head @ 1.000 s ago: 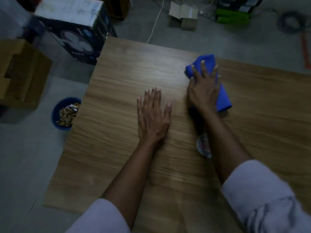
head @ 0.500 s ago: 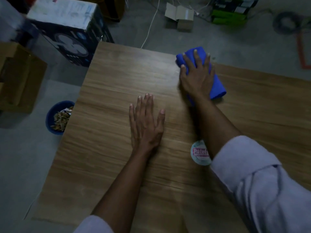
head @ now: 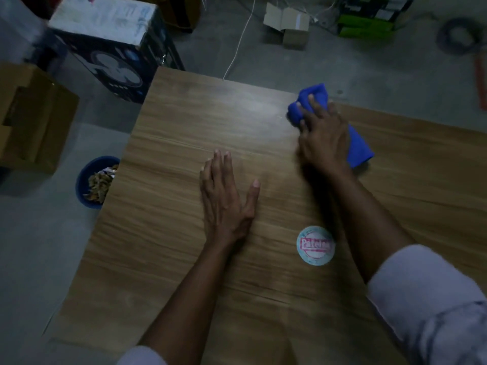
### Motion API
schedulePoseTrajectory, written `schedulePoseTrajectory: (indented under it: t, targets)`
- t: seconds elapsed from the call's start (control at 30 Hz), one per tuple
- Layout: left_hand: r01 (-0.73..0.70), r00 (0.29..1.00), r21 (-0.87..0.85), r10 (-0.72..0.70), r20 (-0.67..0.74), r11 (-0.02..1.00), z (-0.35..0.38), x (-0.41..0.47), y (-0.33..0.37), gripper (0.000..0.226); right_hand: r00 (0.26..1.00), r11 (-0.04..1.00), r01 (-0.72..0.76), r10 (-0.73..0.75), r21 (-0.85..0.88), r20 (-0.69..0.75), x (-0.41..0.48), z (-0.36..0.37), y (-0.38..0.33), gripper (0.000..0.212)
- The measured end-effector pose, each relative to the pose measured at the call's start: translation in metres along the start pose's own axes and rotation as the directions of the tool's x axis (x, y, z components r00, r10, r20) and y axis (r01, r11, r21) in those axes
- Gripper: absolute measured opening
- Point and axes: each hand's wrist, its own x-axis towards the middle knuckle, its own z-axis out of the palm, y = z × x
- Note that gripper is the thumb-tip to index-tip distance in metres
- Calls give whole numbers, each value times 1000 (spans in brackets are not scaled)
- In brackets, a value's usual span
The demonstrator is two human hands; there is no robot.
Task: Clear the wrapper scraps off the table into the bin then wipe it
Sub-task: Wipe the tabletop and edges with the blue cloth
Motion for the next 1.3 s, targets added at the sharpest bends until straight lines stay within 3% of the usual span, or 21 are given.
schedulePoseTrajectory:
  t: [0.07,0.1,0.17,0.2,0.27,0.4,0.47,0.57,0.63,0.73,0.8,0.9,1.07,1.13,1.23,1.3]
  targets:
    - [1,999,17,-1,41,1000,1,1,2,82,989,988,-141,143,70,-27,4,-8,-29,48]
    - [4,999,21,-5,50,1000,1,0,3,82,988,991,-98,109,94,-110,-6,-4,-49,49]
    - [-15,999,15,14,34,1000,0,1,1,79,987,985,127,-114,114,-109,-37,17,-78,51]
    - [-25,999,6,25,23,1000,0,1,-2,78,974,966,224,-225,132,-6,-50,22,-85,51]
    - [-23,1000,-6,24,18,1000,0,1,-6,77,947,943,297,-311,147,82,-38,23,-65,52]
    - [-20,999,-26,21,34,999,0,1,1,76,998,999,-23,21,43,52,29,4,-12,59]
    - [-17,999,-37,18,27,999,0,2,3,76,998,998,-52,52,32,18,24,10,-21,52]
    - [-19,1000,-76,19,-1,997,-2,2,1,73,986,979,167,-167,117,-12,-45,30,-53,52]
    - [-29,998,-138,20,-61,990,-2,3,0,69,925,908,366,-379,202,25,-95,36,-59,51]
    - [-43,997,-184,29,-76,982,-4,1,2,65,871,856,477,-491,198,21,-95,37,-42,45]
    - [-51,998,-151,43,-53,987,-4,-1,3,66,914,901,401,-406,166,-2,-60,37,-31,47]
    - [-44,998,-136,38,-48,990,-5,-1,1,66,993,986,111,-115,122,25,-11,25,-14,50]
    - [-36,999,-41,37,29,999,0,2,5,70,963,966,-242,250,94,-97,-34,14,-13,45]
    - [-47,998,-10,48,45,999,0,1,4,71,974,973,-218,221,79,-41,-31,19,-43,47]
    - [-56,998,12,55,43,998,1,3,1,70,996,988,5,-18,156,83,-17,31,-94,61]
    - [-64,997,11,64,32,998,1,2,0,68,986,984,74,-97,163,134,-25,35,-106,62]
